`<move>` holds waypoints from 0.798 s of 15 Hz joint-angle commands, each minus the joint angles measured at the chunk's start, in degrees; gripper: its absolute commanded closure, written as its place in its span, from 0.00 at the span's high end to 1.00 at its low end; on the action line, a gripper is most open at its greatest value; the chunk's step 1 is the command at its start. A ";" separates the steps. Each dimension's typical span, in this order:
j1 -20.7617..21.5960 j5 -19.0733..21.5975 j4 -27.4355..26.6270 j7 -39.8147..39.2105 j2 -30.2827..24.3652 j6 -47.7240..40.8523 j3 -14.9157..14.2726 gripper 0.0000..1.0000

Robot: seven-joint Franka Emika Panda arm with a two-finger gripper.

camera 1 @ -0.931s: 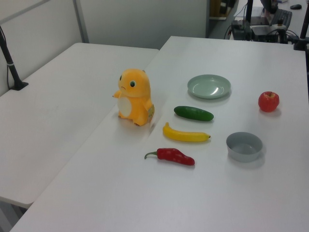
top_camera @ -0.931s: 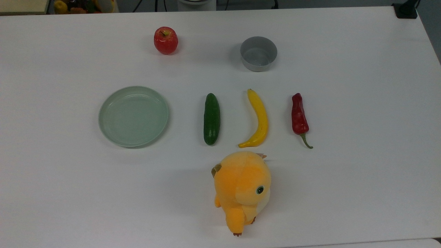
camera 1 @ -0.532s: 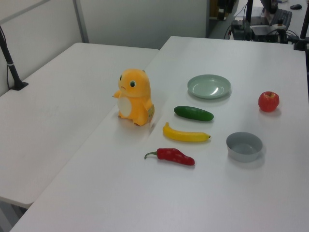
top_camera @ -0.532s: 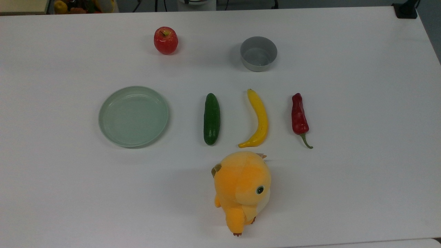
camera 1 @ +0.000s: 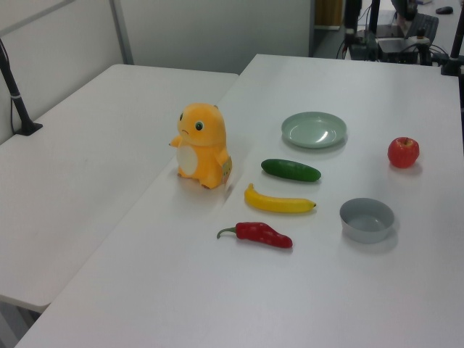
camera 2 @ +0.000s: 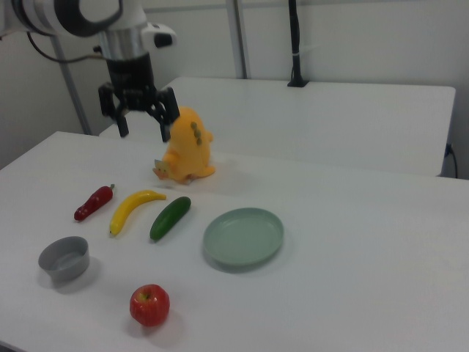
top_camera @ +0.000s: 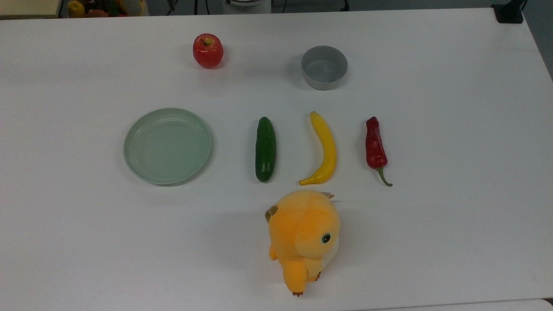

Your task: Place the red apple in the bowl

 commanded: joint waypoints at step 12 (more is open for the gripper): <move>-3.13 -9.26 -34.85 -16.53 -6.59 9.26 0.73 1.00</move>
